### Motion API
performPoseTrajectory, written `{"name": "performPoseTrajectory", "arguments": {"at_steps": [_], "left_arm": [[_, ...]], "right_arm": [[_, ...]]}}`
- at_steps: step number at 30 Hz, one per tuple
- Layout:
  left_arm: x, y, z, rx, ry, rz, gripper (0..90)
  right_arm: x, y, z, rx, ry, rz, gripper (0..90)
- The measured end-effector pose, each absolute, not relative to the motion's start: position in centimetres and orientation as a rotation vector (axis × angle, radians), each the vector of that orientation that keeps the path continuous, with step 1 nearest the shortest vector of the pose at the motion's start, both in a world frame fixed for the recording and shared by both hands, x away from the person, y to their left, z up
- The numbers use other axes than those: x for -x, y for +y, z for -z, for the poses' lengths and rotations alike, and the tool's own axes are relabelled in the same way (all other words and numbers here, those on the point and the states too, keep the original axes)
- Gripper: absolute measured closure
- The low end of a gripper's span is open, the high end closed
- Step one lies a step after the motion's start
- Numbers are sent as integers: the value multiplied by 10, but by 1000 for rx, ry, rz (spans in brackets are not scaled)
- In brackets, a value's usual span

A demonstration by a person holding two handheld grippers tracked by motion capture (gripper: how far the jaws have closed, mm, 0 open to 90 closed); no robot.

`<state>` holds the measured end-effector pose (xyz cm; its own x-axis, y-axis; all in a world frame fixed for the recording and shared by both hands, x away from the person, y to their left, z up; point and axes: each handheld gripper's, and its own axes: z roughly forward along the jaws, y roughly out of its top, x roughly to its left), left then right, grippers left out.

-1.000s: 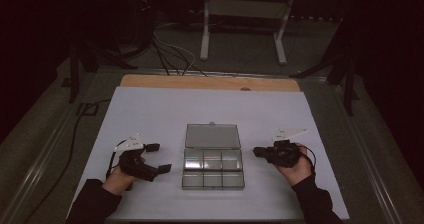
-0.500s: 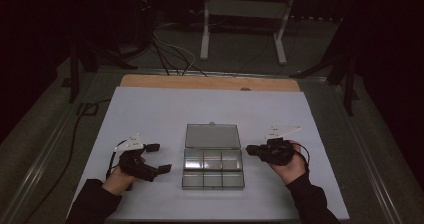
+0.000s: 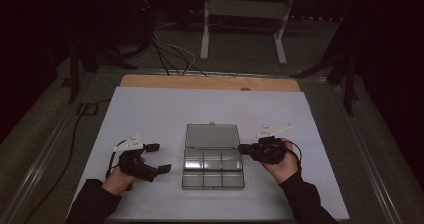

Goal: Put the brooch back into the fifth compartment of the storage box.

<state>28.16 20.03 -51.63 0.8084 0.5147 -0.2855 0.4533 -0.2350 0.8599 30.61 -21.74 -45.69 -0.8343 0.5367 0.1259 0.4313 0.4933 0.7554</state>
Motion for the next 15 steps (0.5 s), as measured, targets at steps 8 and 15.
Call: {"name": "performPoseTrajectory", "arguments": {"at_steps": [8, 15], "left_arm": [[-282, 200, 516, -1869, 732, -68, 9], [-281, 200, 516, -1868, 732, -69, 9]], "right_arm": [[-305, -207, 453, -824, 2617, -1280, 851], [-304, -196, 451, -798, 2631, -1288, 851]]}}
